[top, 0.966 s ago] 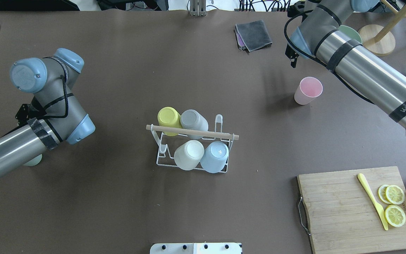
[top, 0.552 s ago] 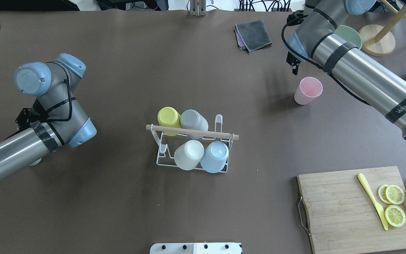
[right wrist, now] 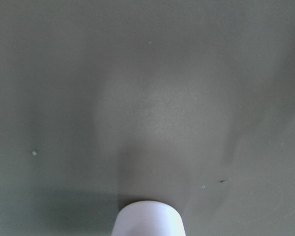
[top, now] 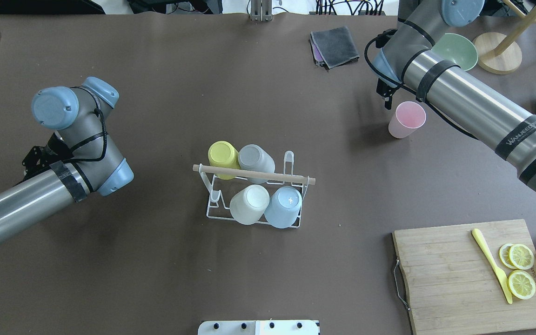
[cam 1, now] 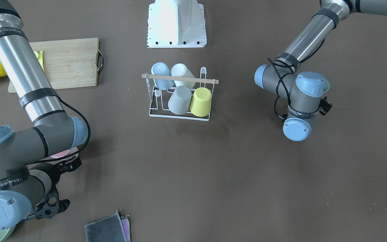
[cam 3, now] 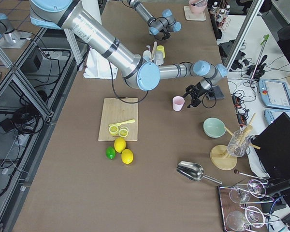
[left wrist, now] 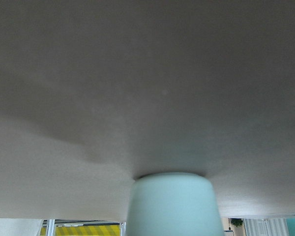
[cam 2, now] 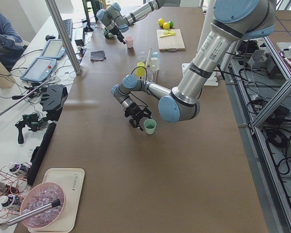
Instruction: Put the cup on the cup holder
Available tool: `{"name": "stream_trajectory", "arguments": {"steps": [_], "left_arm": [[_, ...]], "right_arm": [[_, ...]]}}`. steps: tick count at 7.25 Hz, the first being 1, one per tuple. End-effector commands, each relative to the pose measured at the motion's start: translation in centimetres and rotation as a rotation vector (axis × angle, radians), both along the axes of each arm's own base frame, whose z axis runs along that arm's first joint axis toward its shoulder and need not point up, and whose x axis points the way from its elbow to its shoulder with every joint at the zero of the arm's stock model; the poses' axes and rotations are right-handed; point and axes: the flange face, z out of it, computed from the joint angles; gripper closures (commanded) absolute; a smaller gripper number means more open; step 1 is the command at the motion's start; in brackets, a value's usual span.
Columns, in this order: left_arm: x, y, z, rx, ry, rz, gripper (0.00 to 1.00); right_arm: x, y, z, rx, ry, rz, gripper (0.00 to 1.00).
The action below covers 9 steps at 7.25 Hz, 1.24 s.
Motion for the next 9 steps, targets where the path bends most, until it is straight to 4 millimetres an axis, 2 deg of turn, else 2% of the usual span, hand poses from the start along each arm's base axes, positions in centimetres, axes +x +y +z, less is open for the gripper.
{"name": "stream_trajectory", "arguments": {"steps": [1, 2, 4, 6, 9], "left_arm": [[0.0, -0.1, -0.3, 0.0, -0.048, 0.031, 0.02], [0.1, -0.1, 0.0, -0.002, -0.062, 0.039, 0.02], [1.1, 1.2, 0.3, -0.011, -0.092, 0.079, 0.02], [1.1, 1.4, 0.7, -0.01, -0.107, 0.089, 0.02], [1.2, 2.0, 1.6, -0.013, -0.128, 0.11, 0.02]], "right_arm": [[-1.3, 0.0, 0.9, -0.039, 0.013, -0.028, 0.0], [-1.5, -0.1, 0.8, -0.046, 0.013, -0.029, 0.0], [-1.9, -0.1, 0.9, -0.06, 0.017, -0.031, 0.0], [-2.3, -0.3, 0.8, -0.08, 0.03, -0.033, 0.0], [-2.9, 0.7, 1.8, -0.117, 0.07, -0.053, 0.0]]}}
